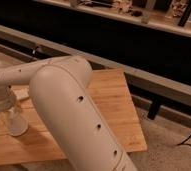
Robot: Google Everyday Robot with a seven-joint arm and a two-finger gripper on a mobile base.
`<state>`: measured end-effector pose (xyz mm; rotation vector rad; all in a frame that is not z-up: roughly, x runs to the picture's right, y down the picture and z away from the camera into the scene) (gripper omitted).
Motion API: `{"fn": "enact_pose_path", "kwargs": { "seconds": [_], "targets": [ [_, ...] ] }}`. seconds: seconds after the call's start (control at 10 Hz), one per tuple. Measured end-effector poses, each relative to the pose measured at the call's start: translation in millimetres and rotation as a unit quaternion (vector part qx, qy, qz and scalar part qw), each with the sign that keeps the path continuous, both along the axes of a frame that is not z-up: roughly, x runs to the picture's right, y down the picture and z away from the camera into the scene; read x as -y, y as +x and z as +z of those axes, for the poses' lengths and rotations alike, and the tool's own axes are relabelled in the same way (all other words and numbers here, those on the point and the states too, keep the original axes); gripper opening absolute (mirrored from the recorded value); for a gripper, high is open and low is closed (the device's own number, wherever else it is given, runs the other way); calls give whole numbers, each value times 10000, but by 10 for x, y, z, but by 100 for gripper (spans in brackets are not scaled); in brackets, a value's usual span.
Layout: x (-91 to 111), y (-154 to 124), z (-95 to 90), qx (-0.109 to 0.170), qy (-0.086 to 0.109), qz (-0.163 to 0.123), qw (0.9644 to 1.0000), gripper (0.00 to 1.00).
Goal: Place the ceramic cup over the eraser
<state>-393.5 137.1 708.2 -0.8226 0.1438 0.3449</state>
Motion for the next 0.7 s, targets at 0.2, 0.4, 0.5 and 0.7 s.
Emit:
{"fn": "enact_pose_path", "kwargs": {
  "seconds": [0.2, 0.4, 0.5, 0.7],
  "targets": [
    [-8, 4, 10, -6, -3, -7, 10000, 80],
    [-4, 21, 35, -26, 16, -16, 10000, 80],
    [-5, 19, 32, -25, 14, -15, 10000, 80],
    [12, 22, 13, -27, 31, -24, 10000, 80]
  ]
}}
